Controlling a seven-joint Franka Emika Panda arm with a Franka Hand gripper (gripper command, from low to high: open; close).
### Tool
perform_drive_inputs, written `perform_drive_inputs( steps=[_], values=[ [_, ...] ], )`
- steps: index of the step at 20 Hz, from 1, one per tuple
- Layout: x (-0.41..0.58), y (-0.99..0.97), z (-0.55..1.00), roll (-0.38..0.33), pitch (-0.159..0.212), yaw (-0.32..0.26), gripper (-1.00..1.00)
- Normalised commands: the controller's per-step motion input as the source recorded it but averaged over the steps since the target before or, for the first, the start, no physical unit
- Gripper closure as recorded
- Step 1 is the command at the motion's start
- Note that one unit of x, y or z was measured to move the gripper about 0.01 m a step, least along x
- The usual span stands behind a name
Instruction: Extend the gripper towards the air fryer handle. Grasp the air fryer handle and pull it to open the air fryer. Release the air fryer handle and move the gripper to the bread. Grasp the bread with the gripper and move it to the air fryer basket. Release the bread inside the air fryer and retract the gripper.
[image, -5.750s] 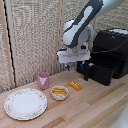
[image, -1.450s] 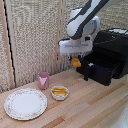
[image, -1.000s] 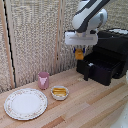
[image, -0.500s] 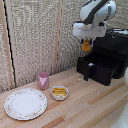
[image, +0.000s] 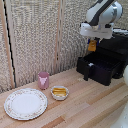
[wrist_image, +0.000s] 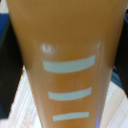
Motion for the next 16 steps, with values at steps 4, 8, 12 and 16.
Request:
perform_drive_inputs(
  steps=[4,8,12,16],
  values=[
    [0.102,-0.69,-0.21,0.041,0.0,-0.153,1.0],
    [0.245,-0.69,-0.31,0.039,0.003,-0.131,1.0],
    [0.351,-0.29,-0.4,0.021,0.0,-0.107,1.0],
    [0.081,0.0,-0.49,-0.066,0.005,-0.067,1.0]
  ],
)
